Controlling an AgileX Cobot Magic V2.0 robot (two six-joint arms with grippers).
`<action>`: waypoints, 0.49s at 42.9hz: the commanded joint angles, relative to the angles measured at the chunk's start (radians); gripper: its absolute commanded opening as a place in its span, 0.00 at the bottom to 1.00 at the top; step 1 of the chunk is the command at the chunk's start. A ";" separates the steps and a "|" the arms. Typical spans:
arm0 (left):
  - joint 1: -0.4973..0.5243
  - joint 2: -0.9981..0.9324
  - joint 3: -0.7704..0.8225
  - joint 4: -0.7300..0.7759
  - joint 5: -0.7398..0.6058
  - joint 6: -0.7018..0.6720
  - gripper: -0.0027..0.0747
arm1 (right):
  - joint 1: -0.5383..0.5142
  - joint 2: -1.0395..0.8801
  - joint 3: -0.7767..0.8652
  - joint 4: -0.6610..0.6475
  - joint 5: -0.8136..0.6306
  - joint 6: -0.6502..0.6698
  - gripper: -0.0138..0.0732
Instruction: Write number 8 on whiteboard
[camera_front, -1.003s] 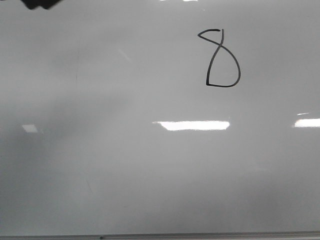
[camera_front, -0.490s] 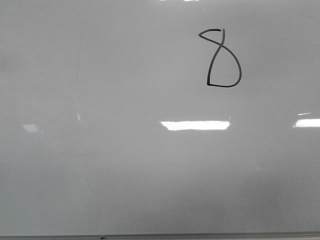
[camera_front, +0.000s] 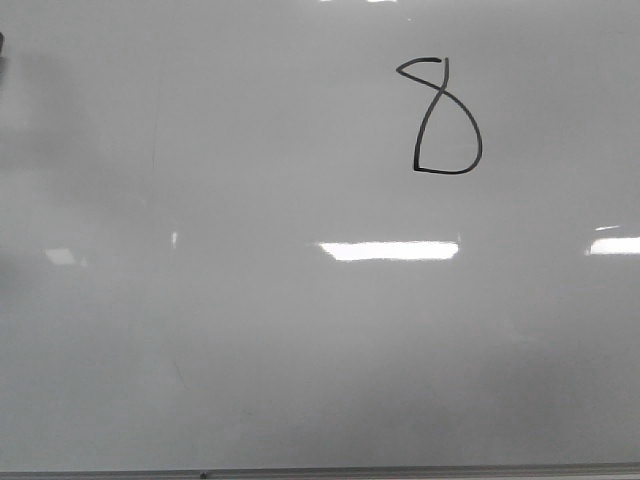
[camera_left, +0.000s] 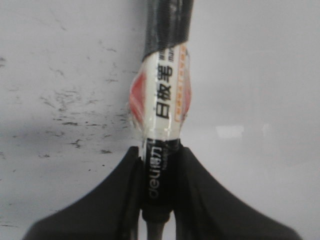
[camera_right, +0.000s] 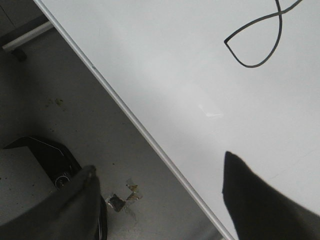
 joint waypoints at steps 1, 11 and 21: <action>0.004 0.016 -0.024 -0.005 -0.102 -0.012 0.12 | -0.008 -0.006 -0.023 0.018 -0.052 0.001 0.78; 0.004 0.079 -0.033 -0.005 -0.126 -0.012 0.31 | -0.008 -0.006 -0.023 0.018 -0.061 0.001 0.78; 0.004 0.081 -0.033 -0.005 -0.135 -0.012 0.52 | -0.008 -0.006 -0.023 0.018 -0.088 0.001 0.78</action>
